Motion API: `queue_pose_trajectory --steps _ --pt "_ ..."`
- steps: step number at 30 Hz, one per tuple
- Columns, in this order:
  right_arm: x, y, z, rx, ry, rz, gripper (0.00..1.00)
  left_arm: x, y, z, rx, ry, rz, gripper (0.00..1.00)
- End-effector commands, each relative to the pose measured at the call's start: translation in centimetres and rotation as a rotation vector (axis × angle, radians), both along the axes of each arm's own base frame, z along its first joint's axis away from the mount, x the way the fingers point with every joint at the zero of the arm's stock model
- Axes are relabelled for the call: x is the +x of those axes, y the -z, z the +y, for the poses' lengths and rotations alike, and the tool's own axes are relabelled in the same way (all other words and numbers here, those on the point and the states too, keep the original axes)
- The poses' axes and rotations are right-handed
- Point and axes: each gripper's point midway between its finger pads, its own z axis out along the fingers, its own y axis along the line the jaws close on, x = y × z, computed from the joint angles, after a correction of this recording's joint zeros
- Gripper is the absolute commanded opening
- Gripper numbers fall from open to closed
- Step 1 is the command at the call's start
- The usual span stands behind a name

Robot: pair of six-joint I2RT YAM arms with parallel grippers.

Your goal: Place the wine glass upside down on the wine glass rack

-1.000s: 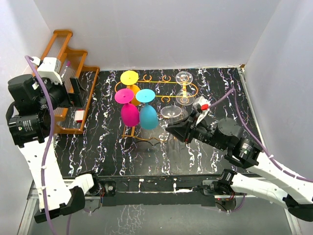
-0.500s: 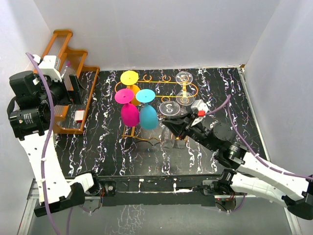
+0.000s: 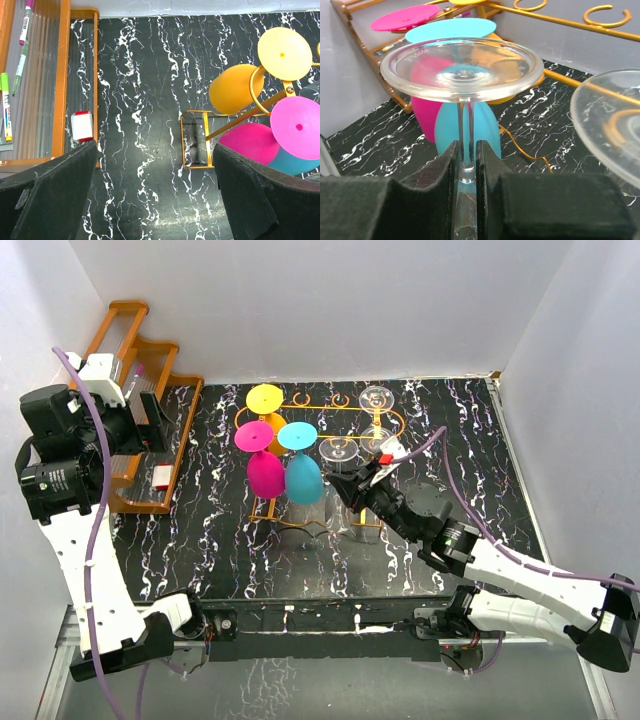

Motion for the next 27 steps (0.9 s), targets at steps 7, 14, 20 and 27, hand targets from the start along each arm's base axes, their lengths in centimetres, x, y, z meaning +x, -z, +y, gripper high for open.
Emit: queue_pose_trajectory --steps 7,14,20,27 --pt "1.7 -5.7 -0.7 0.113 0.119 -0.065 0.08 1.3 0.8 0.7 -0.017 -0.029 0.003 0.97" --pt "3.0 -5.4 0.1 0.103 0.158 -0.029 0.08 2.1 1.7 0.9 -0.017 -0.022 0.013 0.97" --pt "3.4 -5.0 0.0 0.110 0.195 -0.003 0.08 2.4 2.1 0.9 -0.003 -0.001 0.020 0.97" --pt "3.8 -4.4 -0.1 0.085 0.229 0.016 0.08 2.7 3.1 0.7 0.002 0.029 0.042 0.97"
